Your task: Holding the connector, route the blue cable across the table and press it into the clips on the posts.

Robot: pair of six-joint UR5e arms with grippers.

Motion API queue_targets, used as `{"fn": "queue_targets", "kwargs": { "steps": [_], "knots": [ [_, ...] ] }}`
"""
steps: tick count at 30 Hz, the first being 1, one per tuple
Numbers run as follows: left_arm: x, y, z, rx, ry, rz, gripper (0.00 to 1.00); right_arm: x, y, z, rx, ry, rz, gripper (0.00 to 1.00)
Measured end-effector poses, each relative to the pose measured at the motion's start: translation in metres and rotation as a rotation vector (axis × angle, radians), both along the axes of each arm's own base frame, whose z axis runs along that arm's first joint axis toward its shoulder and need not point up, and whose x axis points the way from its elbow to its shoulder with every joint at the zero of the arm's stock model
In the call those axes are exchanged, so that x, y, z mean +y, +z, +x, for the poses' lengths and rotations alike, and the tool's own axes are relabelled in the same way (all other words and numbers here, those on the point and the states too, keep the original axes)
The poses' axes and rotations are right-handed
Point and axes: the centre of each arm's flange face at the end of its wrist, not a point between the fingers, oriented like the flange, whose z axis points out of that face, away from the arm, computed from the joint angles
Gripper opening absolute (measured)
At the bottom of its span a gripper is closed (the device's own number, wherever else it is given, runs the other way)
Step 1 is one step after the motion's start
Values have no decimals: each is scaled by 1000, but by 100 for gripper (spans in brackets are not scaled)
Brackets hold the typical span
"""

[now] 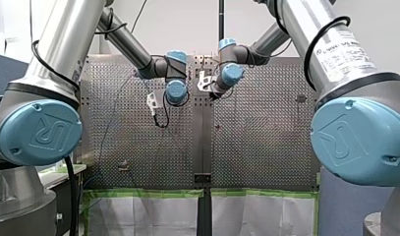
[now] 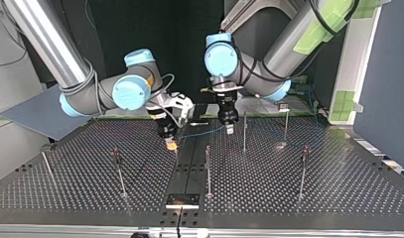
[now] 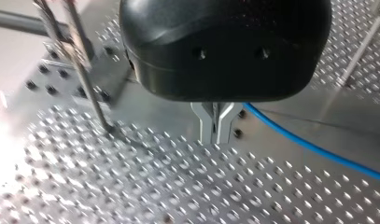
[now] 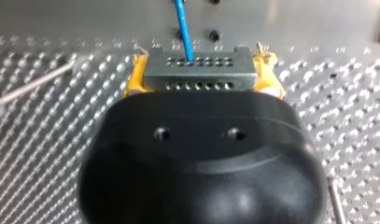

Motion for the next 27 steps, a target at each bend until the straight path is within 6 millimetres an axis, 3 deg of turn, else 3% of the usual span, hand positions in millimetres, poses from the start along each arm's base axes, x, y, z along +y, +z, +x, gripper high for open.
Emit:
{"fn": "queue_targets", "kwargs": {
  "steps": [5, 11, 20, 27],
  "knots": [
    [-5, 24, -14, -20, -20, 8, 0, 13, 9, -16, 14, -7, 16, 0],
    [-11, 39, -31, -13, -43, 21, 0, 27, 25, -29, 13, -8, 10, 0],
    [-20, 74, -52, -63, -100, 7, 0, 44, 68, -39, -21, 25, -28, 0],
    [-21, 92, -55, -102, -129, -10, 0, 56, 111, -50, -68, 49, -80, 0]
  ]
}}
